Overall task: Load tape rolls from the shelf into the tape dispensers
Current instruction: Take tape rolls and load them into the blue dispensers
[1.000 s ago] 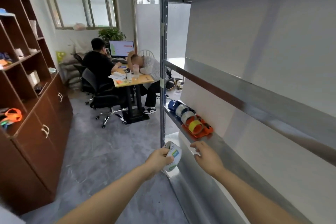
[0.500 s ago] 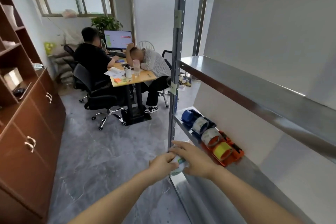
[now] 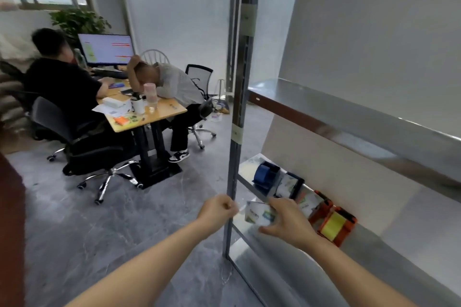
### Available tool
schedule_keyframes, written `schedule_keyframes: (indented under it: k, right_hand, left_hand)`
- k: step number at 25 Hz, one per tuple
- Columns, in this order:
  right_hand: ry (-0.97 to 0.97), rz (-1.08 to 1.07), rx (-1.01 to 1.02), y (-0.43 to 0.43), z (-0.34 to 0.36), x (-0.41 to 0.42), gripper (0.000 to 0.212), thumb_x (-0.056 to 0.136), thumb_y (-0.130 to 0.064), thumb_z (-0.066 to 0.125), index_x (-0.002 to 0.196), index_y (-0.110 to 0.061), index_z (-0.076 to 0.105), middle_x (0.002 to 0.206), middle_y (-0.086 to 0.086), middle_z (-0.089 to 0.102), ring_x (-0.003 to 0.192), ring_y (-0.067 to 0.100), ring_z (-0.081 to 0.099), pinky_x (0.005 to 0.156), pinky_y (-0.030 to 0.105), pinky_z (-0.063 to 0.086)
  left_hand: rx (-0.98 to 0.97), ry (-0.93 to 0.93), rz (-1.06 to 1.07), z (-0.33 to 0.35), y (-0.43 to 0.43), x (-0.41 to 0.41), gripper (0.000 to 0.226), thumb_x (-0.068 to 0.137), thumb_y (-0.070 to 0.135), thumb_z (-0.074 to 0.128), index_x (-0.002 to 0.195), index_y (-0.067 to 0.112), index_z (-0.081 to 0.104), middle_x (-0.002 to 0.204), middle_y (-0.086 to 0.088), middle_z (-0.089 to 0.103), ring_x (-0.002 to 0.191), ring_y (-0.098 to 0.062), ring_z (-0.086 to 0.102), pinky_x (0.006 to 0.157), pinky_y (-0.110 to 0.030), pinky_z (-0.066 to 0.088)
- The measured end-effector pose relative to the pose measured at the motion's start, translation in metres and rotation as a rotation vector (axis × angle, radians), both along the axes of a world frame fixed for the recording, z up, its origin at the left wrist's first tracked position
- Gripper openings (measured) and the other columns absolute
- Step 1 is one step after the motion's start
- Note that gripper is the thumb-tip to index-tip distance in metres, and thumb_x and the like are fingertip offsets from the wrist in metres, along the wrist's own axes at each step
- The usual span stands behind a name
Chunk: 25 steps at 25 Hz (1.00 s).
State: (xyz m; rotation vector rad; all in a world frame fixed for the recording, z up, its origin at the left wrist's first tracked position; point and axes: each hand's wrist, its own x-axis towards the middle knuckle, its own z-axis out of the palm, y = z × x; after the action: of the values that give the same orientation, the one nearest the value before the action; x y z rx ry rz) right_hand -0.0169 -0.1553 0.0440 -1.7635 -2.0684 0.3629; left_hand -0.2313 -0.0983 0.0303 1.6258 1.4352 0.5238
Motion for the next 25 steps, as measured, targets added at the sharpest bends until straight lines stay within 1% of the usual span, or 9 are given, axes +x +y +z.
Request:
schedule_keyframes:
  k: [2,4,8,11,13,16,18,22,25]
  right_hand:
    - [0.063,-0.071,-0.081,0.007,-0.003,-0.001,0.041,0.059,-0.057,0.075,0.073,-0.028,0.050,0.071,-0.007,0.056,0.071,0.011,0.051,0.066,0.030,0.045]
    - [0.175,-0.116,-0.202,0.015,-0.007,-0.004,0.047,0.057,-0.057,0.078,0.084,-0.028,0.053,0.079,-0.004,0.062,0.074,0.014,0.054,0.064,0.032,0.045]
    - [0.586,-0.207,-0.358,0.050,-0.010,0.001,0.047,0.071,-0.038,0.080,0.107,-0.022,0.055,0.095,-0.005,0.065,0.077,0.005,0.058,0.067,0.020,0.047]
    - [0.811,-0.258,-0.388,0.091,-0.015,0.007,0.040,0.088,-0.049,0.059,0.123,-0.036,0.044,0.102,-0.007,0.062,0.087,0.003,0.057,0.074,0.020,0.046]
    - [0.890,-0.283,-0.349,0.121,-0.020,0.011,0.038,0.088,-0.056,0.054,0.120,-0.037,0.051,0.097,-0.006,0.064,0.086,0.009,0.058,0.077,0.024,0.045]
    - [0.965,-0.399,-0.237,0.158,-0.033,0.022,0.040,0.086,-0.051,0.055,0.101,-0.014,0.061,0.090,0.000,0.062,0.085,0.017,0.055,0.074,0.029,0.045]
    - [1.039,-0.614,-0.193,0.183,-0.040,0.029,0.028,0.088,-0.041,0.058,0.095,-0.014,0.062,0.091,0.000,0.064,0.088,0.022,0.060,0.079,0.039,0.052]
    - [1.107,-1.005,-0.114,0.211,-0.051,0.033,0.016,0.094,-0.031,0.054,0.102,-0.020,0.061,0.101,0.005,0.064,0.088,0.022,0.059,0.085,0.041,0.051]
    - [1.090,-1.145,-0.056,0.226,-0.054,0.031,0.018,0.097,-0.031,0.049,0.106,-0.017,0.055,0.092,0.004,0.061,0.078,0.019,0.055,0.073,0.035,0.048]
  left_hand:
    - [-0.016,-0.045,-0.025,0.001,0.026,0.009,0.021,0.087,0.022,0.059,0.066,0.025,0.056,0.077,0.001,0.062,0.074,-0.016,0.058,0.068,-0.031,0.049]
    - [-0.041,-0.110,-0.065,-0.001,0.050,0.024,0.033,0.087,0.012,0.052,0.059,0.029,0.051,0.073,0.001,0.060,0.072,-0.017,0.058,0.070,-0.033,0.048]
    - [-0.008,-0.135,-0.143,-0.001,0.099,0.056,0.034,0.087,0.006,0.042,0.064,0.030,0.048,0.070,-0.001,0.054,0.066,-0.020,0.050,0.062,-0.035,0.043]
    - [0.051,-0.133,-0.259,0.004,0.135,0.075,0.024,0.089,0.001,0.046,0.072,0.018,0.051,0.074,-0.012,0.055,0.061,-0.020,0.048,0.054,-0.031,0.038]
    - [0.149,-0.086,-0.336,0.009,0.162,0.093,0.021,0.088,0.003,0.047,0.072,0.017,0.049,0.073,-0.009,0.051,0.059,-0.018,0.041,0.052,-0.027,0.028]
    - [0.055,-0.220,-0.303,0.014,0.200,0.117,0.023,0.091,0.016,0.051,0.071,0.026,0.051,0.074,0.005,0.061,0.068,-0.011,0.056,0.063,-0.018,0.042]
    - [-0.010,-0.288,-0.224,0.006,0.222,0.121,0.015,0.095,0.021,0.051,0.082,0.024,0.057,0.091,-0.004,0.068,0.084,-0.018,0.065,0.076,-0.028,0.049]
    - [-0.181,-0.005,-0.192,-0.035,0.260,0.118,0.028,0.094,0.034,0.049,0.116,0.018,0.055,0.113,-0.003,0.064,0.106,-0.022,0.062,0.096,-0.039,0.052]
    - [-0.271,0.091,-0.264,-0.064,0.278,0.126,0.022,0.094,0.032,0.050,0.110,0.017,0.053,0.109,-0.005,0.060,0.100,-0.022,0.059,0.084,-0.032,0.048]
